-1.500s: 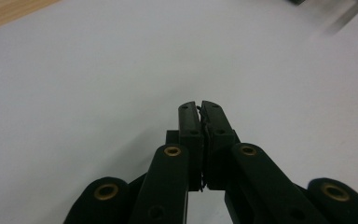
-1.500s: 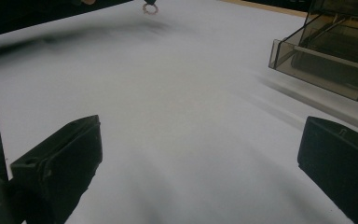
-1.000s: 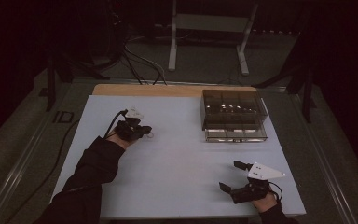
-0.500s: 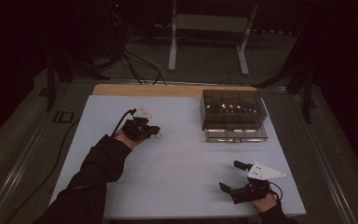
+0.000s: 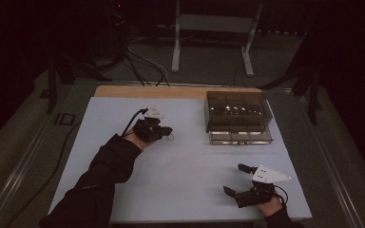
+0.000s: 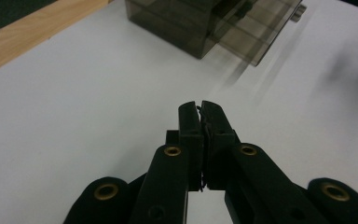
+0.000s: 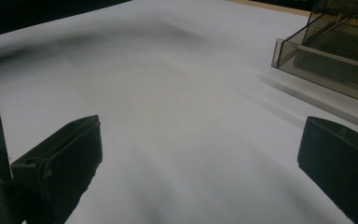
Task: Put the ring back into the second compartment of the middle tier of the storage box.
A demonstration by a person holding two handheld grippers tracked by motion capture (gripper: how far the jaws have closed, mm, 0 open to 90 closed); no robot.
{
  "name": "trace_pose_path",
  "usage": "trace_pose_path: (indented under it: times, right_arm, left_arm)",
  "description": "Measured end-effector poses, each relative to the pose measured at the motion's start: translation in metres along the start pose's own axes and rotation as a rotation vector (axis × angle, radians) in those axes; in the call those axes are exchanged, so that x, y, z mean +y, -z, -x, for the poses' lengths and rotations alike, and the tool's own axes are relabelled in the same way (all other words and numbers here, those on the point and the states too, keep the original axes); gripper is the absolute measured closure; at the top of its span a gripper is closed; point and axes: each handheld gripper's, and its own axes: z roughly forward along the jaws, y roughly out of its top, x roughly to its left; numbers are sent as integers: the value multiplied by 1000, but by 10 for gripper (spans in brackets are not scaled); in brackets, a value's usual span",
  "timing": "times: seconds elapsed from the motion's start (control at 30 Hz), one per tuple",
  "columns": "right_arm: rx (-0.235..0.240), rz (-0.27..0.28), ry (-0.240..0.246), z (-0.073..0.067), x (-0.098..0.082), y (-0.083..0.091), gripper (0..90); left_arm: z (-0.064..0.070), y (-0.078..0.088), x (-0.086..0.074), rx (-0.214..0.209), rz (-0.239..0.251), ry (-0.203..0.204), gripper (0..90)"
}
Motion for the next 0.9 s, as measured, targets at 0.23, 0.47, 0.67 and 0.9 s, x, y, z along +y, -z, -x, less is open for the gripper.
trace_pose_path:
  times: [0.23,0.47,0.67,0.9]
  right_arm:
    - [0,0,-1,1,0,0,0]
    - [0,-2,2,0,0,0,0]
    - [1,-3,3,0,0,0,0]
    - [1,-3,2,0,0,0,0]
  left_arm:
    - [6,-7,8,-30,-6,-24,900]
    - [12,-9,19,-59,9,-41,900]
    - [18,-13,26,-81,18,-55,900]
    - [26,-17,35,-105,22,-72,900]
